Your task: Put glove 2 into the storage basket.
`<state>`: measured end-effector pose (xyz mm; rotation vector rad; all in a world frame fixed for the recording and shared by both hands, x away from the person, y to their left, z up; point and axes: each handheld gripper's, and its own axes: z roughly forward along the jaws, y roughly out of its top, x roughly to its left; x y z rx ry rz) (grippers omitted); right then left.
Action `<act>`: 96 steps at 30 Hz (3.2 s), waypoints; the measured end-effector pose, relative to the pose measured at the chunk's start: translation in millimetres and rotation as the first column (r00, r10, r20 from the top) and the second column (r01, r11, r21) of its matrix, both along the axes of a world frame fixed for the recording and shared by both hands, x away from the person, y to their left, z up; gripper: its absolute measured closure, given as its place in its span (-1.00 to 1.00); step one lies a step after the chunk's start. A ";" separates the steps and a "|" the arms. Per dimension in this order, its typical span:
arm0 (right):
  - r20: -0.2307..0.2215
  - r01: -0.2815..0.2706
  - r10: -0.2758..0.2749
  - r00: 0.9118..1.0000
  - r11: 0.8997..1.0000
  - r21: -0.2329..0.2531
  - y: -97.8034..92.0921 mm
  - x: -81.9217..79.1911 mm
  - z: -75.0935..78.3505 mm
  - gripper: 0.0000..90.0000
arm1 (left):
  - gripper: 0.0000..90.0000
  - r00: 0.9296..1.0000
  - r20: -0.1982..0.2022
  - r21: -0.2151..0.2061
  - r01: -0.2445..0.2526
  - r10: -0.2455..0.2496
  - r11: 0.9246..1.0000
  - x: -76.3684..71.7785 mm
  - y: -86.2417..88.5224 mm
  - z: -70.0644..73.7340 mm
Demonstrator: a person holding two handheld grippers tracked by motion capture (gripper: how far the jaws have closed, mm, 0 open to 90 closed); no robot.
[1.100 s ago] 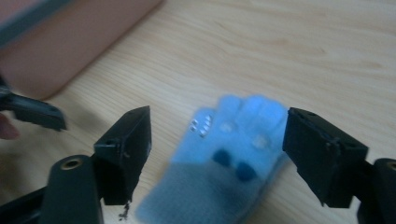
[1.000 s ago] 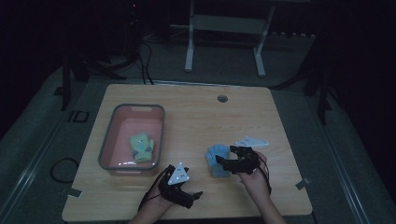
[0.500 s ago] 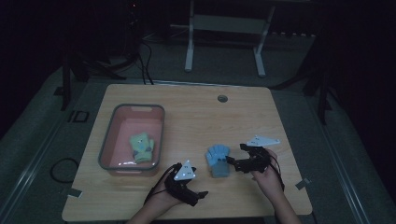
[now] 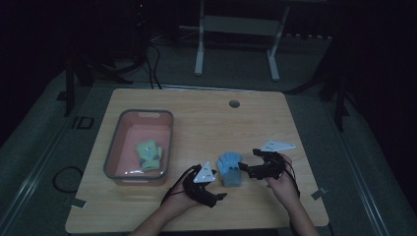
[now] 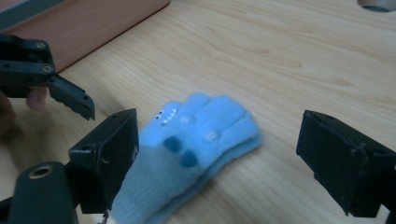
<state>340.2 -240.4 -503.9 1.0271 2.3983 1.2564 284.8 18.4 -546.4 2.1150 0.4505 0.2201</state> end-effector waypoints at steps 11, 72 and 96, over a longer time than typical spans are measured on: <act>-0.092 0.010 -0.007 0.996 1.000 0.029 1.5 14.0 -5.9 -0.74 | -0.51 0.995 0.077 0.054 0.062 -0.066 0.997 11.7 -22.2 0.9; -0.188 -0.206 0.217 0.958 0.976 0.076 47.9 38.5 -1.4 0.78 | 0.68 0.985 0.118 0.245 0.091 -0.123 0.965 13.3 -9.2 37.9; -0.123 -0.253 0.264 0.957 0.963 0.099 114.5 46.7 44.4 0.80 | 0.69 0.984 0.173 0.289 -0.006 -0.047 0.957 9.8 48.7 84.2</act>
